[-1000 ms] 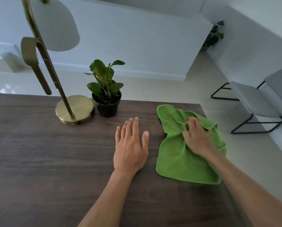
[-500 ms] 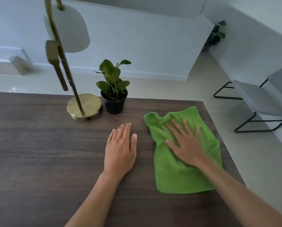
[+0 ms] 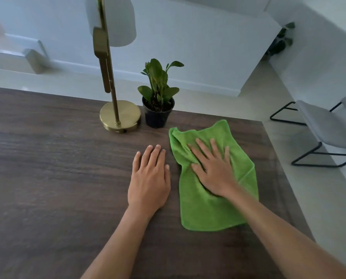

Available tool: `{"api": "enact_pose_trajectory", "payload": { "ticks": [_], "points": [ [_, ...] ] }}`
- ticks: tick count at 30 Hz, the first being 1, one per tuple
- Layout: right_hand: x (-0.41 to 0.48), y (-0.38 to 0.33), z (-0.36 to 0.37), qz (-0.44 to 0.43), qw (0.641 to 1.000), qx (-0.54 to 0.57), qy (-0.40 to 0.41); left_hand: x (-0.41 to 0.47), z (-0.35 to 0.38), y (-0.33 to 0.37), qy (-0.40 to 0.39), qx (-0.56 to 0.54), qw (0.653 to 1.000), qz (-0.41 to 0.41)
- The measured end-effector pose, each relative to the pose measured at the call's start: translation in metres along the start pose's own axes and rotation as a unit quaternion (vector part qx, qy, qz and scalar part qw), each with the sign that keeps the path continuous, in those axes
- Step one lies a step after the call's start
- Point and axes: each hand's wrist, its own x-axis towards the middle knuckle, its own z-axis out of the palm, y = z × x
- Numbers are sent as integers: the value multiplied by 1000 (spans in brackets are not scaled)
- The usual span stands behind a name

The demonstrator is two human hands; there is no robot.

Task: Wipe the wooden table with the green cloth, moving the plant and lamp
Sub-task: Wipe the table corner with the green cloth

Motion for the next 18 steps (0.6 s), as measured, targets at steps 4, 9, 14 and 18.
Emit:
{"api": "enact_pose_trajectory", "payload": {
  "ticks": [4,9,14,18],
  "points": [
    [-30,86,-8,137,990,9,0,0,-1,1,-17,7,1000,9],
    [74,83,-29,303,950,75,4,0,-1,2,-9,-5,1000,12],
    [72,7,-19,144,989,21,-21,2,0,4,7,-21,1000,-2],
    [-44,1,3,12,1000,-7,-10,1,-2,5,-7,-2,1000,-3]
  ]
}}
